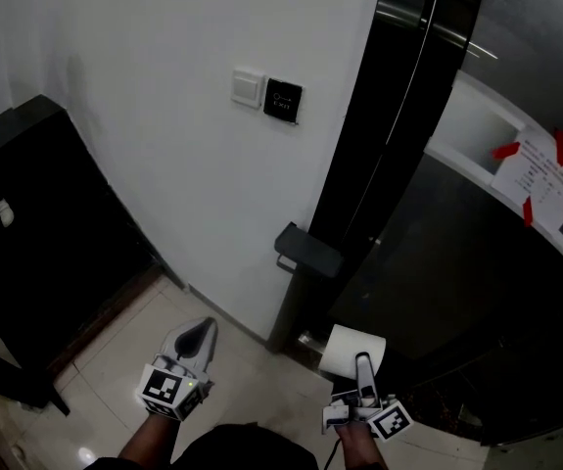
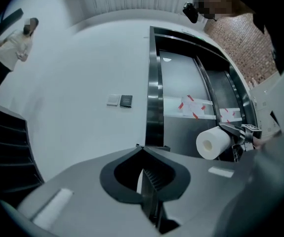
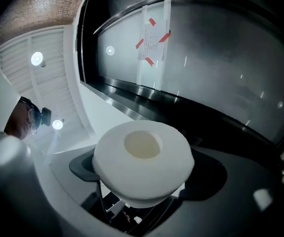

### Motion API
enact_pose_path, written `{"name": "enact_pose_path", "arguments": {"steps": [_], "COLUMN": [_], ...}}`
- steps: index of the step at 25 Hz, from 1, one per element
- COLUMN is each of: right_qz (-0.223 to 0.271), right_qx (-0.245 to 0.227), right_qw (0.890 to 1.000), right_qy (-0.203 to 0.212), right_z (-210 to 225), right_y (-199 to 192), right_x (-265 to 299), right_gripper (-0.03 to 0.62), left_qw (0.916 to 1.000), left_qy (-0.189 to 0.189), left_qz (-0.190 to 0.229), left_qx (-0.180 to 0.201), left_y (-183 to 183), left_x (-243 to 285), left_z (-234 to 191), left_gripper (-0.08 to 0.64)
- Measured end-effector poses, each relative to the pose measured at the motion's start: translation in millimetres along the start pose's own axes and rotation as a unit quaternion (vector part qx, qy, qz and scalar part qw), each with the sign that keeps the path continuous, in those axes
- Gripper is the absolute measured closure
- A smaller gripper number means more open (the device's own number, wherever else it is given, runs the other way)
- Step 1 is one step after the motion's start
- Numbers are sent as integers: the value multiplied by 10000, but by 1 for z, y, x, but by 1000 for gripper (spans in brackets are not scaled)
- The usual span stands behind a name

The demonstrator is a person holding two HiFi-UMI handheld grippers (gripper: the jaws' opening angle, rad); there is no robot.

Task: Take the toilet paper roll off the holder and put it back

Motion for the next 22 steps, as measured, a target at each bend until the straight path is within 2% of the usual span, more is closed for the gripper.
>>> {"name": "enact_pose_path", "arguments": {"steps": [5,9,14,20,22], "right_qz": [-94,-72,-48,-43,-74], "right_qx": [163,331,373,474,453], "right_qw": [9998,9994,9993,9989,9989], "right_qy": [106,61,62,-29,-45], "right_z": [7,13,14,17,19], "right_y": [3,4,2,2,6], "right_x": [11,11,9,3,1], "right_gripper": [124,124,124,124,124], "left_qw": [9997,9999,9999,9998,9998], "left_qy": [-85,-138,-105,-65,-53], "left_qz": [-123,57,91,170,162], "left_qx": [175,-37,73,-52,35], "left_y": [-1,6,6,9,7], "left_x": [9,7,5,3,3], "left_z": [9,15,14,15,16], "left_gripper": [560,560,558,558,558]}}
Point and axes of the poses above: the fingertips, and each gripper's own axes: x forward along the fingers, z to its right, y out of its top, the point moved 8 cm from there along -x, backward along the fingers, and after that the axes turned 2 degrees about -z, right-handed, at the moved point
